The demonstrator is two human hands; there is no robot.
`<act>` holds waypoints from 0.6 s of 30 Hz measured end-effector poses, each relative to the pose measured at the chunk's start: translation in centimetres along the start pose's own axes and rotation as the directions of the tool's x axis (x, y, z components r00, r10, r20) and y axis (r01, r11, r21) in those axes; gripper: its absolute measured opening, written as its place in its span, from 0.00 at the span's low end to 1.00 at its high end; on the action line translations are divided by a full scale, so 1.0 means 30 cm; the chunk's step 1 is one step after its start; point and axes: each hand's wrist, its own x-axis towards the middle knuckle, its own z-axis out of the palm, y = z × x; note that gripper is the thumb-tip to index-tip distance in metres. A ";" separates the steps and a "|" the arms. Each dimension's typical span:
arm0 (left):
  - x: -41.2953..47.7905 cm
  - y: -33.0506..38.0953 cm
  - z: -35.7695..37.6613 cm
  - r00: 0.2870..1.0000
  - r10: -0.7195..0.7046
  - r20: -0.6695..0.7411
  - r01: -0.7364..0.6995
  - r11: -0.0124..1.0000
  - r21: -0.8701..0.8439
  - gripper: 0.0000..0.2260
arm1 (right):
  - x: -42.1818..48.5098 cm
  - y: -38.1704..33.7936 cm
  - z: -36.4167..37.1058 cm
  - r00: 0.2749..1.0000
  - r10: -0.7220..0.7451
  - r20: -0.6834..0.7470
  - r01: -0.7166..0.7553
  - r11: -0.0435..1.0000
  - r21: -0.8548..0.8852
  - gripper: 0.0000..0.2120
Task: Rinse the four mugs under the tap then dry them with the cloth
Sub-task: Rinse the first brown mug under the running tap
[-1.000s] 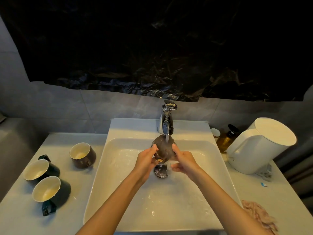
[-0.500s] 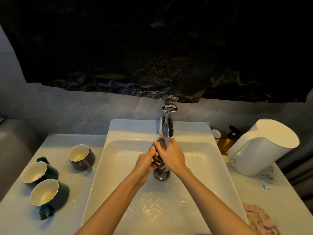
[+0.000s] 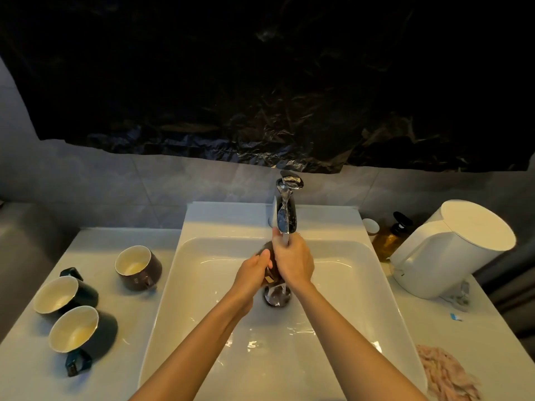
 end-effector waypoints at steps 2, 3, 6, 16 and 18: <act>0.005 -0.012 0.000 1.000 0.009 -0.025 -0.008 1.000 0.028 0.15 | 0.002 0.015 0.002 0.999 0.046 0.030 -0.047 0.998 0.035 0.14; 0.006 -0.016 -0.001 1.000 0.011 -0.030 -0.010 0.999 0.037 0.15 | -0.004 0.025 0.004 0.999 0.032 0.037 -0.034 0.998 0.054 0.15; 0.004 -0.015 -0.006 1.000 0.011 -0.011 -0.010 1.000 0.022 0.15 | -0.041 0.062 0.025 0.984 -0.178 0.016 0.178 0.984 0.004 0.20; -0.009 -0.012 -0.033 0.996 0.071 -0.062 -0.069 0.997 0.039 0.16 | 0.005 0.012 0.010 0.996 0.083 0.034 -0.087 0.990 0.112 0.15; -0.006 -0.011 -0.047 0.996 0.052 -0.070 -0.052 0.999 -0.001 0.16 | 0.003 0.016 0.005 0.992 0.074 0.099 -0.091 0.980 0.175 0.16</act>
